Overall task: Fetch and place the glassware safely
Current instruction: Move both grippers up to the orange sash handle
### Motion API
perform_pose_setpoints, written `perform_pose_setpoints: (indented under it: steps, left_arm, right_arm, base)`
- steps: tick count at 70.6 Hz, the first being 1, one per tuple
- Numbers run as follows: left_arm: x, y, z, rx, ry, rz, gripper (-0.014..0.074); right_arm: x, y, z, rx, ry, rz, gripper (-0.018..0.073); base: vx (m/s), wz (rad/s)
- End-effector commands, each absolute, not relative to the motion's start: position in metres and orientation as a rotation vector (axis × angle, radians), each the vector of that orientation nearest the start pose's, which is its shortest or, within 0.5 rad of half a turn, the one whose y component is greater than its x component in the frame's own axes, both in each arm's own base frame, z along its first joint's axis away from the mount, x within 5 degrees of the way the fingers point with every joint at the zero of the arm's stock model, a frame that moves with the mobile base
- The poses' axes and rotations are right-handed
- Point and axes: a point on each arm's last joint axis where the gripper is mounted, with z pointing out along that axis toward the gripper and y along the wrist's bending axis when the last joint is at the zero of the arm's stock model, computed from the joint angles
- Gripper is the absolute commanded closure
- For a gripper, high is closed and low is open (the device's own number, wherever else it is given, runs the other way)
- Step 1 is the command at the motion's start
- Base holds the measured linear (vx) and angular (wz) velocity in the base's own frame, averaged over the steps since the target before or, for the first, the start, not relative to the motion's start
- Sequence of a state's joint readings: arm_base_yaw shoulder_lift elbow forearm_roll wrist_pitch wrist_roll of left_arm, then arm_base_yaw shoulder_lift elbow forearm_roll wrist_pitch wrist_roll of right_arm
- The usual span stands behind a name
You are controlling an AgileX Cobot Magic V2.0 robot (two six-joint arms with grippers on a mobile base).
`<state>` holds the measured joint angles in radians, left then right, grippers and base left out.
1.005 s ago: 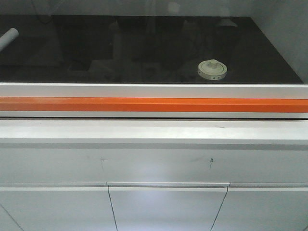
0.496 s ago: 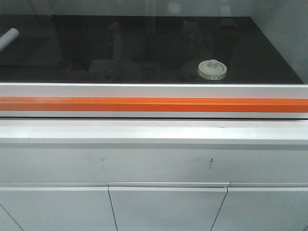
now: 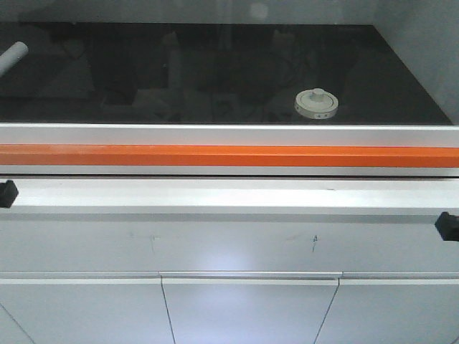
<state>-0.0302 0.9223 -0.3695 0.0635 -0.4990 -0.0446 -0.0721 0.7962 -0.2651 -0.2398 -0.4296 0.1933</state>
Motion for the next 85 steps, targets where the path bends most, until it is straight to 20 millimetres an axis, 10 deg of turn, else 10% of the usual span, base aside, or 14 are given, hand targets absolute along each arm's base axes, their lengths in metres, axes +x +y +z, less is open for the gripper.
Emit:
perform_pose_setpoints:
  steps: [1,85]
  left_arm:
    - [0.182,-0.010,0.282,0.060,1.413,-0.056,0.0603]
    - [0.183,-0.011,0.273,0.059,1.406,-0.061,0.0603]
  right_arm:
    - [0.166,0.000,0.269,-0.064,1.506,0.028,0.0560]
    - [0.240,-0.004,0.182,-0.101,1.565,0.023,0.0560]
  base:
    - [0.00,0.00]
    - [0.00,0.00]
